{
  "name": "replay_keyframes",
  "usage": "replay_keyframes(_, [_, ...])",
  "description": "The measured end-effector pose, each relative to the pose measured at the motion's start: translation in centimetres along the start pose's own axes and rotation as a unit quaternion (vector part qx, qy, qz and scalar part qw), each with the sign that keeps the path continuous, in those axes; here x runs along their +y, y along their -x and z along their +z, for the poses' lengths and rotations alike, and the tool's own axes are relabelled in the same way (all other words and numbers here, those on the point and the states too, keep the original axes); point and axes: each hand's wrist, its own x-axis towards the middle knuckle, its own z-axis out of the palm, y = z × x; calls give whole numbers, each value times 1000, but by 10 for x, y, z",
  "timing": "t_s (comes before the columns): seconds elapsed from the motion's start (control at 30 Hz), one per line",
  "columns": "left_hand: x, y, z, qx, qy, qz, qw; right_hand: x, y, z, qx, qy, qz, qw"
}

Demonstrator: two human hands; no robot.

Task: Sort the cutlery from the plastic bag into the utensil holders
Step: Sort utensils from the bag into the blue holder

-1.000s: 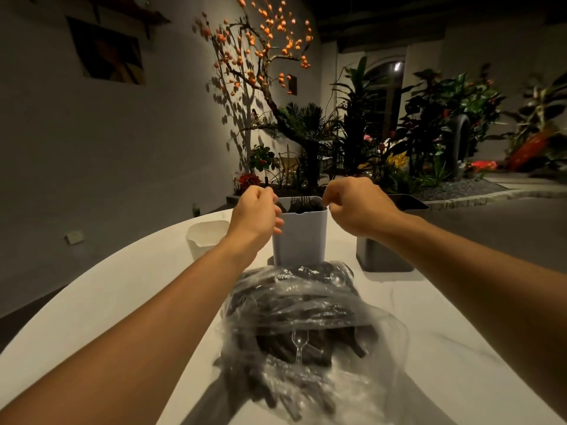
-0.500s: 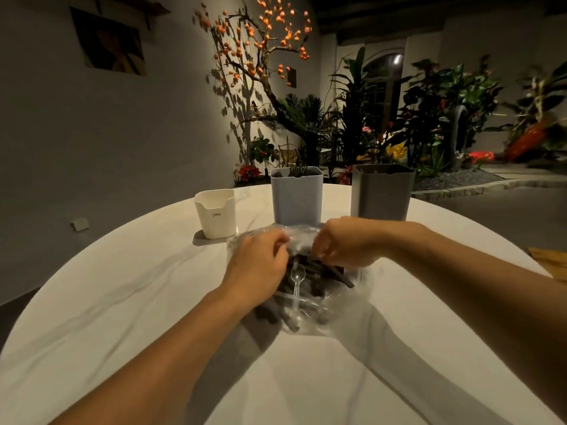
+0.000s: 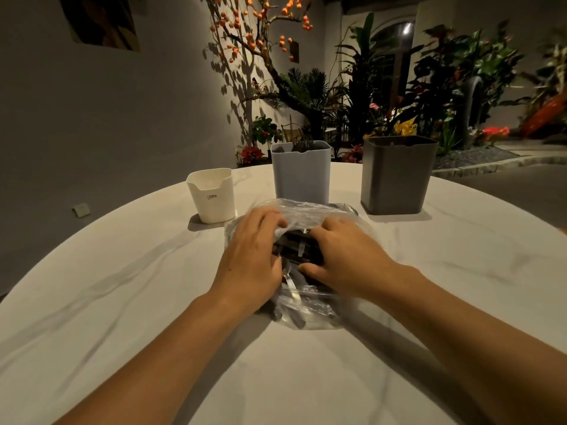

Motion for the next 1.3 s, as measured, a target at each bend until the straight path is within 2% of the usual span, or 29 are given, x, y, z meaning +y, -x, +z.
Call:
replay_keyframes(0.1, [0,-2,2,21,15,-8,1000,-2,2,-2,-11,-91,-53,994])
replay_keyframes(0.2, [-1,1,5,14,14,-15,1000,5,4,-12,17,-186,-26,982])
replay_keyframes(0.27, [0,3,6,17,11,-6,1000,12,7,-17,25,-131,6,991])
replay_keyframes(0.37, [4,5,6,8,8,-4,1000,12,12,-16,-17,3,51,999])
replay_keyframes(0.47, [5,7,8,1,25,-26,999,3,12,-11,-13,58,82,995])
replay_keyframes(0.6, [6,7,7,12,38,-50,998,-7,6,-1,20,25,85,996])
replay_keyframes(0.67, [6,8,6,12,39,-58,997,-7,5,-3,-13,0,87,996])
replay_keyframes(0.77, [6,8,4,9,38,-64,997,-4,7,-7,-60,28,77,995])
replay_keyframes(1.1, [5,9,3,6,32,-68,997,-4,12,4,63,75,34,995])
replay_keyframes(1.3, [5,11,1,17,13,-41,999,-9,21,-7,79,95,-14,992])
